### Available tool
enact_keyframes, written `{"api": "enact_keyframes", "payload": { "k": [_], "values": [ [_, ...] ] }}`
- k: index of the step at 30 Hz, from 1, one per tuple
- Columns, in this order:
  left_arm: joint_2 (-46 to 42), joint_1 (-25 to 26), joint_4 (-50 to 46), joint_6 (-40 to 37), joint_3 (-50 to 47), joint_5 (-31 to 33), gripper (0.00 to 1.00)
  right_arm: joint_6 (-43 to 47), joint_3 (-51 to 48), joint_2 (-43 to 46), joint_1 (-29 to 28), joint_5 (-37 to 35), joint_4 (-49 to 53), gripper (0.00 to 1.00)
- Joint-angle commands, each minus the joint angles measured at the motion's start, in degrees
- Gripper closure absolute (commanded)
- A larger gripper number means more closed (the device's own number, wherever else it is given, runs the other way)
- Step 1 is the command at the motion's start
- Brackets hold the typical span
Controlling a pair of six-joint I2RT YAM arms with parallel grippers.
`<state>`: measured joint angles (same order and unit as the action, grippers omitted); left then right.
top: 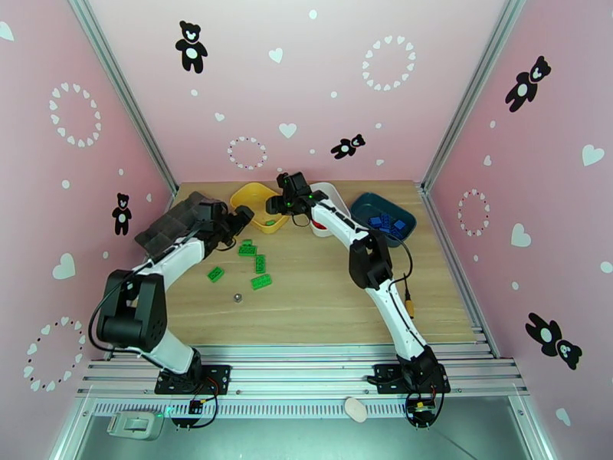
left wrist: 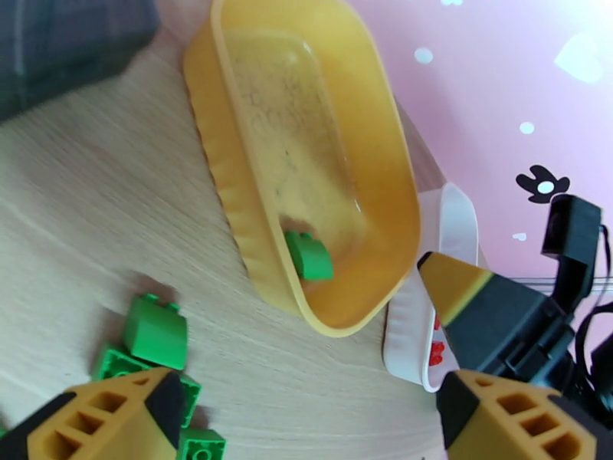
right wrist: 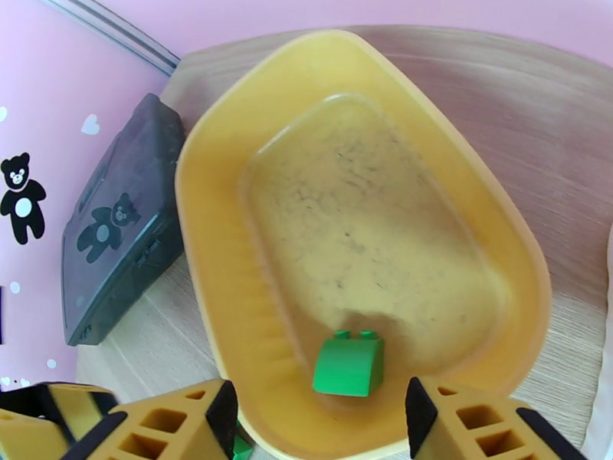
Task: Sort the legos into containers by color
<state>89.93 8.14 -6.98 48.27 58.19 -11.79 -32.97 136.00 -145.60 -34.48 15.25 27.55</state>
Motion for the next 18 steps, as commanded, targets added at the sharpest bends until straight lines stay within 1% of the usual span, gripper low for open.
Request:
{"api": "enact_keyframes", "payload": {
  "k": [1, 4, 9, 12, 14, 18],
  "values": [
    [-2.4, 2.8, -7.4, -5.2, -1.2, 6.4, 0.09, 1.0, 1.4, 1.6, -0.5, 1.1, 2.7, 0.40],
    [-3.4, 6.3, -11.3, -7.5, -2.1, 11.5, 0.11, 2.3, -2.7, 5.8, -1.1, 0.2, 2.5, 0.42],
    [-6.4, 10.7, -13.0, -8.2, -6.4, 16.6, 0.13, 3.7, -14.6, 15.3, -2.1, -1.9, -0.3, 0.42],
    [-7.3, 13.2, -13.8, -8.2, -8.3, 18.4, 0.15, 3.6, -23.2, 21.6, -2.2, -3.9, -2.1, 0.42],
    [-6.8, 14.7, -14.5, -8.4, -8.7, 19.4, 0.17, 3.8, -28.0, 25.1, -2.2, -6.2, -1.5, 0.42],
    [-3.5, 17.9, -15.9, -9.6, -7.7, 21.3, 0.25, 4.5, -38.1, 32.0, -2.2, -10.6, -1.5, 0.41]
  ]
}}
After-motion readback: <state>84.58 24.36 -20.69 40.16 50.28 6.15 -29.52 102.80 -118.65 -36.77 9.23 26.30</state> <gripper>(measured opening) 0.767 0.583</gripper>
